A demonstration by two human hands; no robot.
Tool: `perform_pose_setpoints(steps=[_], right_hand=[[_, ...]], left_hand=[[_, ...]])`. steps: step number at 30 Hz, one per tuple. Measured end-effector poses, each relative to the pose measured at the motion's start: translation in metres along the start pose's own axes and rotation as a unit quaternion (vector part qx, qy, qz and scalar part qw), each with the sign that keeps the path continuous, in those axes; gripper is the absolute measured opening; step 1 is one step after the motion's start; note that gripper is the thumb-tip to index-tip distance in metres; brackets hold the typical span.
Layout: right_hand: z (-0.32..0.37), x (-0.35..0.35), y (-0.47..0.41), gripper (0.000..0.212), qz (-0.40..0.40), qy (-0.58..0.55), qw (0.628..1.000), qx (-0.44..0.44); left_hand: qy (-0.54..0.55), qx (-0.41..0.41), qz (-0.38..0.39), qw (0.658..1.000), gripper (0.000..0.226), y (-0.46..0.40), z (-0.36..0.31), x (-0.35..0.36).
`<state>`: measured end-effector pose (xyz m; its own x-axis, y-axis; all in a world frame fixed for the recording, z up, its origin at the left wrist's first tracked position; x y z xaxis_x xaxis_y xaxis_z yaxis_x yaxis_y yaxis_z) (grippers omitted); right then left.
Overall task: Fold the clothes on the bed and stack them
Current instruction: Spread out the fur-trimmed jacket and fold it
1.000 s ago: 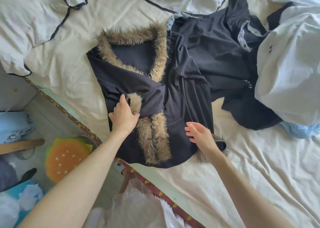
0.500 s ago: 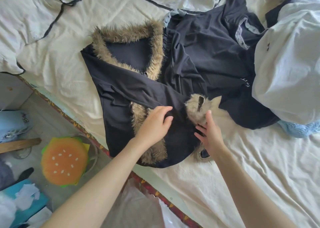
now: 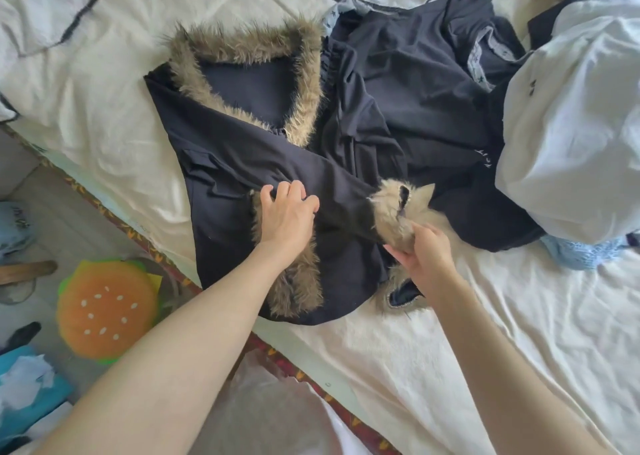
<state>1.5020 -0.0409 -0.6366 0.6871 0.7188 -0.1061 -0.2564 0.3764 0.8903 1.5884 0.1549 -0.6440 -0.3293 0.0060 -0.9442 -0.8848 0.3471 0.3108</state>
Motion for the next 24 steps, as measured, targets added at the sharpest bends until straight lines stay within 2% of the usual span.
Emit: perform_pose_setpoints(steps=[4,6,8,9,12,15,18,21,24], right_hand=[[-0.015,-0.026,0.017,0.043,0.021,-0.011,1.0,0.001],[-0.022,-0.033,0.025,0.033,0.038,0.0,0.999,-0.011],[-0.029,-0.035,0.033,0.01,0.078,0.045,0.995,-0.033],[-0.034,-0.036,0.035,0.01,0.079,0.086,0.992,-0.046],[-0.047,-0.041,0.036,0.011,0.034,0.2,0.979,-0.033],[-0.046,-0.045,0.034,0.019,-0.047,0.309,0.947,-0.076],[-0.027,-0.026,0.044,0.022,-0.099,0.418,0.883,-0.19],[-0.011,0.021,0.05,0.016,-0.05,0.48,0.827,-0.288],[-0.001,0.084,0.052,0.016,0.014,0.52,0.784,-0.337]], left_hand=[[0.073,0.078,-0.028,0.994,0.01,0.02,0.002,-0.011],[0.095,0.112,-0.06,0.987,0.007,0.036,0.012,-0.019],[0.096,0.132,-0.085,0.983,0.008,0.051,0.024,-0.026],[0.087,0.14,-0.087,0.982,0.009,0.056,0.029,-0.027],[0.074,0.154,-0.019,0.985,0.014,0.06,0.036,-0.021],[0.156,0.152,0.084,0.972,0.028,0.062,0.033,-0.006],[0.281,0.062,0.043,0.957,0.027,0.065,0.042,-0.008],[0.362,-0.11,-0.025,0.925,0.024,0.066,0.079,-0.012],[0.393,-0.24,-0.054,0.886,0.021,0.064,0.128,-0.013]])
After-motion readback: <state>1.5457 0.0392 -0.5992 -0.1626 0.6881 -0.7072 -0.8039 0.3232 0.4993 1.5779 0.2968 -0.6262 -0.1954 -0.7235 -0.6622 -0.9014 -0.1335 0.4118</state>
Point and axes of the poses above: each hand's wrist, its own y-axis away from the middle knuckle, its own x-axis out of the palm, z = x × y, the point moved 5 cm from there along -y, towards the middle knuckle, and after that the axes turned 1 degree about -y, right-handed, at the moved point
